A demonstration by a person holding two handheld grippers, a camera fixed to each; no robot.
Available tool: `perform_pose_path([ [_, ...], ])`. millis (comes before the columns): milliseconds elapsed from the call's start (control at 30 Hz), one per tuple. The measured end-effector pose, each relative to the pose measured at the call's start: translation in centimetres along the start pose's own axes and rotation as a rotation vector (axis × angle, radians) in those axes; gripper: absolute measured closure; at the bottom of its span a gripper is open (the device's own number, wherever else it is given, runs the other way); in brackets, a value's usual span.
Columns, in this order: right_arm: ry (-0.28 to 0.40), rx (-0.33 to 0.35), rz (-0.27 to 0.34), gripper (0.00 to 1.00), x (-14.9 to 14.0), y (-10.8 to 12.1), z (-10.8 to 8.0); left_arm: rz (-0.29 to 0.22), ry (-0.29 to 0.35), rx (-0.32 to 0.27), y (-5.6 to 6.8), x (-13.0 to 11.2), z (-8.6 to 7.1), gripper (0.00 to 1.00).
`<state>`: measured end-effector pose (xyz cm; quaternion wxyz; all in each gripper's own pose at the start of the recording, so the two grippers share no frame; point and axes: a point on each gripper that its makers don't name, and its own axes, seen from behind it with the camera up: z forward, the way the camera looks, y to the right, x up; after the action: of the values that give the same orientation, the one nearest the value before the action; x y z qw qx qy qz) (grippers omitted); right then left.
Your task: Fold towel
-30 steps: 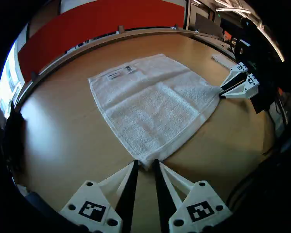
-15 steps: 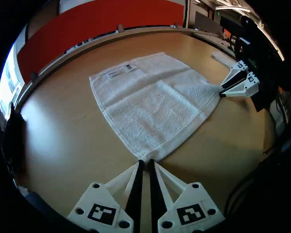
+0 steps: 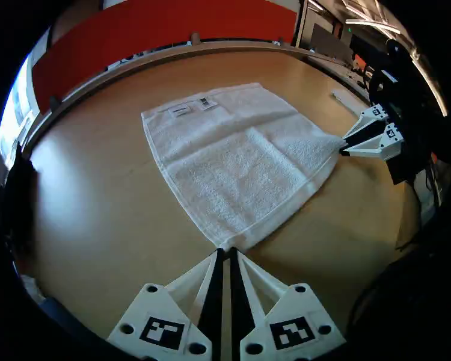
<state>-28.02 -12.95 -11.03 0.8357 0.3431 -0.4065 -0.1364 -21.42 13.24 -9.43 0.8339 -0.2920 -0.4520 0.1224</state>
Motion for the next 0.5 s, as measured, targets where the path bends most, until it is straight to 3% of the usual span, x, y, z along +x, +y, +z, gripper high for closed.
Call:
perform_pose_path([
  [500, 0.056, -0.011, -0.035, 0.84, 3.5, 0.3, -3.4, -0.096, 0.064, 0.016, 0.1, 3.1, -4.7, 0.93],
])
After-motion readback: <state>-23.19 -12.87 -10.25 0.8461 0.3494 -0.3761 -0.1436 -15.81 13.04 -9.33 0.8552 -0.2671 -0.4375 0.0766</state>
